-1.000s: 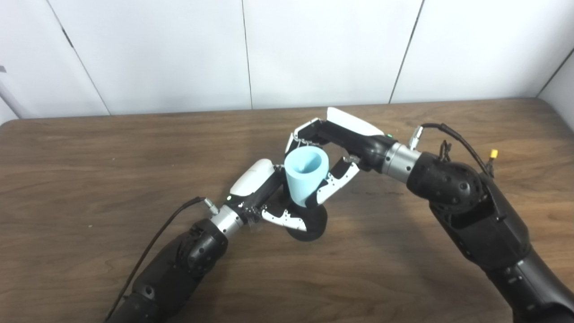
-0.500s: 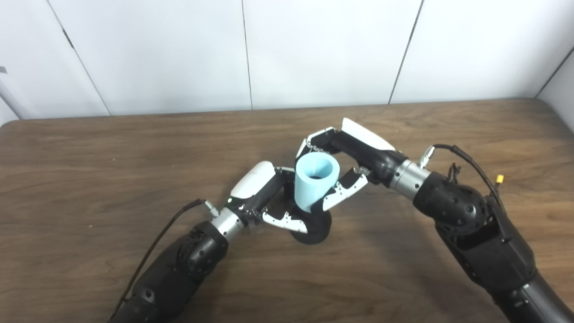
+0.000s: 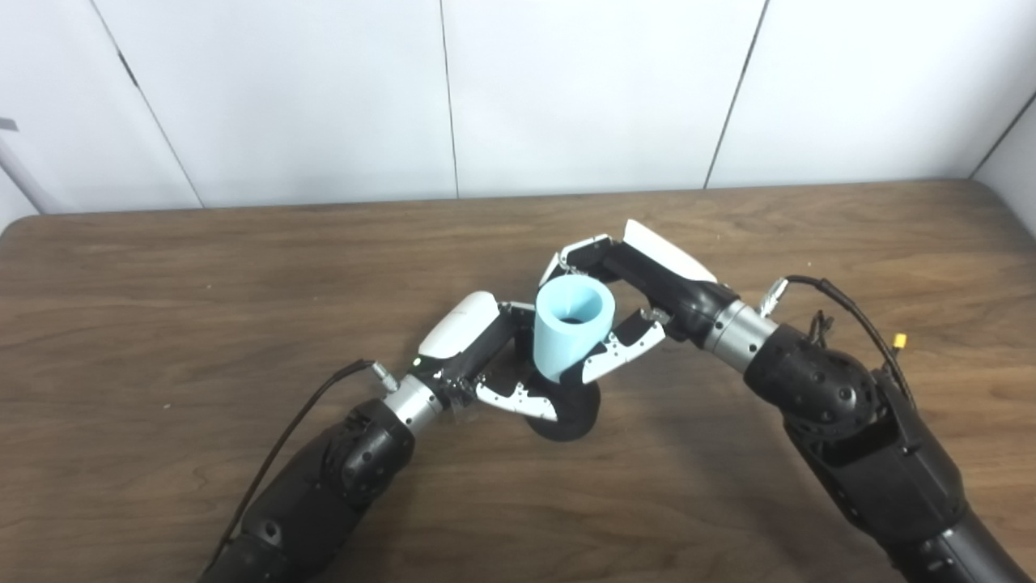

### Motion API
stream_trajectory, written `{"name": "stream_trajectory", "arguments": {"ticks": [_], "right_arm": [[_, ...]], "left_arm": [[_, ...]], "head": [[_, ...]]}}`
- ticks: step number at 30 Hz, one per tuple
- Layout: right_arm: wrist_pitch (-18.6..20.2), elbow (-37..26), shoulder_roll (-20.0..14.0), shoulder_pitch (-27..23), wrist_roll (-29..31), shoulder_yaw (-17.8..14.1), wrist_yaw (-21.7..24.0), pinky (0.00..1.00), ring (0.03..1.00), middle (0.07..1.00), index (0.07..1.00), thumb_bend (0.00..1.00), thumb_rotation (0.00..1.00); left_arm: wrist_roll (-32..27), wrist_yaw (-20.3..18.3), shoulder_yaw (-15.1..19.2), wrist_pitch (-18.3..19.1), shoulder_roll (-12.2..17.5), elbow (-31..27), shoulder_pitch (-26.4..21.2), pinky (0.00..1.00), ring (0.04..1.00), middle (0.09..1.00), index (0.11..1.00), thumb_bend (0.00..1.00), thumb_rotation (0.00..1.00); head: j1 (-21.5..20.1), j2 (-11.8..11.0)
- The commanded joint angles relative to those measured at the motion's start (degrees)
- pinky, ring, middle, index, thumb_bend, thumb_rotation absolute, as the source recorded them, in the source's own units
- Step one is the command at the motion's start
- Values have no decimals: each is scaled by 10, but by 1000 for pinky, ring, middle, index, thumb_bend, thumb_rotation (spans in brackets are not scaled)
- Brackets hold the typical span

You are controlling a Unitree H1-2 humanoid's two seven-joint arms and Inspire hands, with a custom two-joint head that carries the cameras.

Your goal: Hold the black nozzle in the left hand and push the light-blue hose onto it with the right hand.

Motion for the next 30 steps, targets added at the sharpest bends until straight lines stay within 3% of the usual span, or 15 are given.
{"name": "stream_trajectory", "arguments": {"ticks": [1,3,4,7,10,15,21,23,30], "right_arm": [[6,0,-16,14,-13,29,50,413,530,674,777,832,135],[0,-14,-18,7,-16,21,42,557,696,808,903,929,220],[3,-22,-18,3,-17,14,36,676,814,891,961,958,276],[26,-50,-18,-12,-24,-4,39,826,969,987,996,993,384],[42,-75,-21,-30,-26,-20,51,860,997,999,1000,1000,389],[30,-71,-12,-45,-10,-52,49,967,1000,1000,1000,1000,357],[16,-64,-18,-44,-2,-77,51,907,1000,1000,1000,1000,351],[15,-64,-25,-41,1,-85,54,834,1000,1000,1000,1000,360],[-28,-35,-55,-23,33,-125,53,976,1000,1000,1000,1000,428]], "left_arm": [[42,-64,-37,58,-1,62,73,391,414,489,505,502,0],[42,-62,-37,53,-2,66,72,387,414,488,506,502,0],[41,-62,-37,52,-2,67,72,388,416,488,505,502,0],[41,-58,-37,42,-4,75,70,392,422,487,501,503,0],[45,-55,-38,39,-5,83,67,394,422,489,500,503,0],[47,-56,-39,43,-8,90,62,393,421,489,500,503,0],[47,-52,-38,35,-11,98,59,389,417,490,502,502,0],[48,-51,-38,35,-12,100,59,386,417,490,503,502,0],[55,-50,-40,33,-8,99,58,391,424,487,500,503,0]], "head": [[-1,0],[-1,-1],[-1,-1],[-3,-4],[-3,-6],[-6,-13],[-5,-16],[-4,-17],[-5,-17]]}}
